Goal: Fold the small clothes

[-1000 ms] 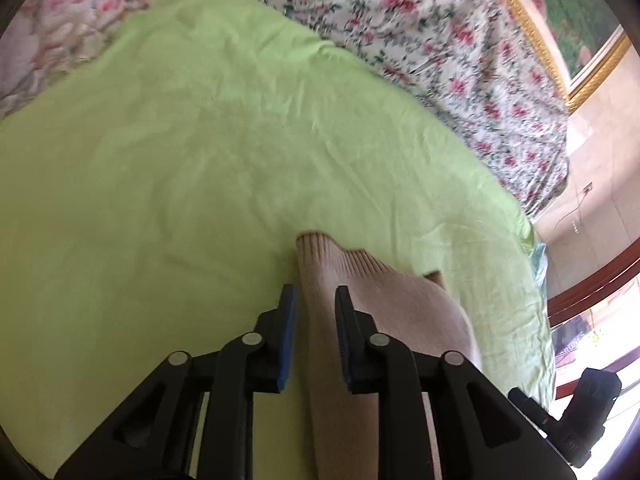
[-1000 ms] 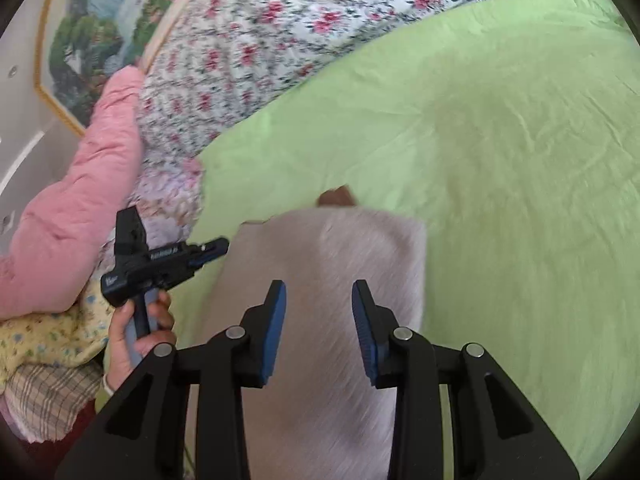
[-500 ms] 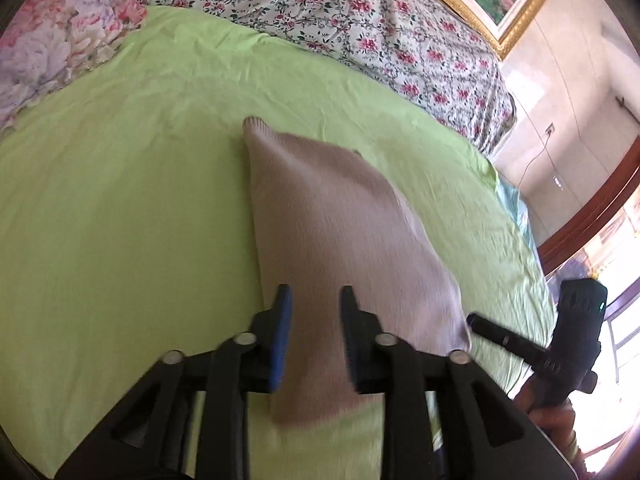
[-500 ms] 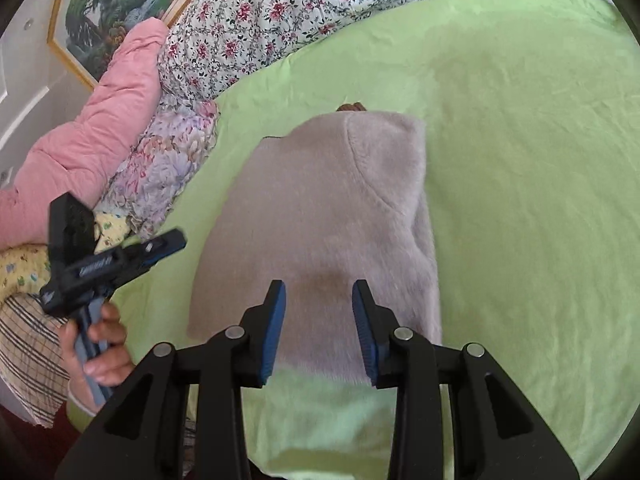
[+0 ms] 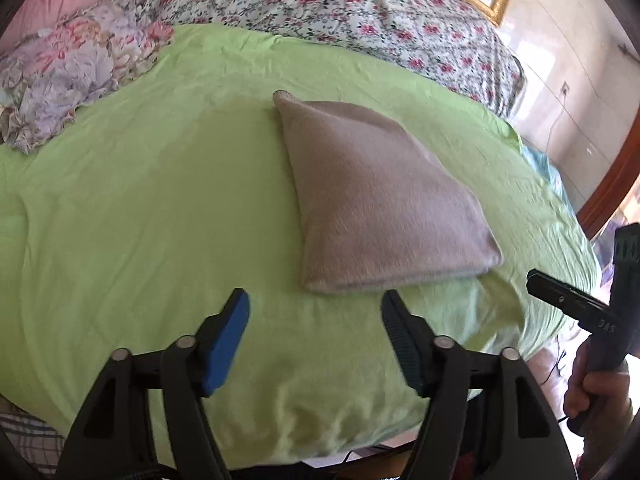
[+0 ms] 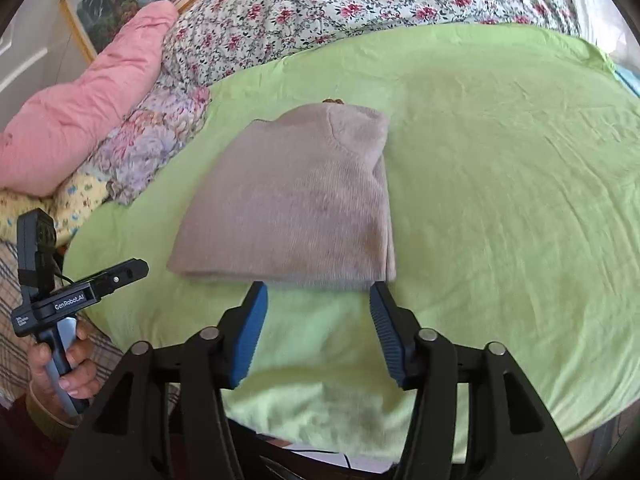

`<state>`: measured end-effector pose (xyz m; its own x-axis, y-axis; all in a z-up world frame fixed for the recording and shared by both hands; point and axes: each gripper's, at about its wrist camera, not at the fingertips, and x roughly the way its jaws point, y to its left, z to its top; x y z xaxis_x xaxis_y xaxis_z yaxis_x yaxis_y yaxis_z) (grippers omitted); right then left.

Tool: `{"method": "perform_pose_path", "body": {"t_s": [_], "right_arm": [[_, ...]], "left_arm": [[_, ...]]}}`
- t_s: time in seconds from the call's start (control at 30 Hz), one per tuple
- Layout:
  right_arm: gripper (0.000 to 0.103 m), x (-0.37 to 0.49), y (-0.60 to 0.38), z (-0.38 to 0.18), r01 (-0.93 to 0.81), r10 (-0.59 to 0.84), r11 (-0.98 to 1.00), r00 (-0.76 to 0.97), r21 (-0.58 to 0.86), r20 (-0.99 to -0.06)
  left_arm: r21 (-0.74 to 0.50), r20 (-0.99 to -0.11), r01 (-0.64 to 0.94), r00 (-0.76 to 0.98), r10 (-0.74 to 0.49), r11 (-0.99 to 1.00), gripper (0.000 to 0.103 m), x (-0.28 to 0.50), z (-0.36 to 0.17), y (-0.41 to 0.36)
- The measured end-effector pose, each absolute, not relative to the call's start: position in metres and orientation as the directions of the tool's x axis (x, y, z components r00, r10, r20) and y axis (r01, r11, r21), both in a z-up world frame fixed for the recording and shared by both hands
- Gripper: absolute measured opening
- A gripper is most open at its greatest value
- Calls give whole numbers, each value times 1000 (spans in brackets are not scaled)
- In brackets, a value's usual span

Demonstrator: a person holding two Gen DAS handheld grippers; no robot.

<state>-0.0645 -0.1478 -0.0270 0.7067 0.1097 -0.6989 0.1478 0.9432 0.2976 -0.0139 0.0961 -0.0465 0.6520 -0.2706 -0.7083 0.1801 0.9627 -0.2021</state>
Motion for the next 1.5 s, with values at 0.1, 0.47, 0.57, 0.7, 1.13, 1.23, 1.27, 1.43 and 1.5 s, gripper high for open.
{"method": "perform_pose_path", "body": {"t_s": [0.1, 0.47, 0.57, 0.7, 1.13, 1.23, 1.27, 1.43, 1.5], "right_arm": [[73, -75, -137, -29, 133, 96, 954, 718, 271, -689], [80, -82, -119, -30, 86, 97, 970, 721, 227, -686], [86, -79, -116, -27, 66, 99, 975, 726, 213, -680], [88, -71, -116, -25, 63, 90, 978, 729, 197, -678], [89, -36, -123, -30, 63, 109, 974, 706, 216, -699], [89, -29, -122, -29, 49, 108, 978, 709, 201, -697], [89, -26, -122, -28, 43, 108, 980, 713, 197, -692], [89, -12, -130, -28, 44, 104, 980, 712, 192, -695], [89, -7, -132, -28, 49, 107, 979, 711, 200, -695]], "left_arm": [[-155, -704, 201, 664, -251, 967, 82, -27, -48, 92], [-21, -708, 180, 692, -142, 983, 84, -40, -52, 83], [-15, -715, 177, 686, -134, 984, 84, -41, -55, 82], [-5, -722, 171, 680, -122, 985, 87, -36, -58, 82], [16, -711, 175, 694, -112, 984, 89, -3, -48, 65], [41, -703, 176, 704, -97, 984, 89, 3, -46, 58], [47, -702, 176, 706, -93, 983, 89, 5, -46, 57], [77, -707, 157, 704, -58, 985, 90, 17, -47, 50], [84, -710, 148, 703, -45, 985, 90, 22, -47, 49]]}}
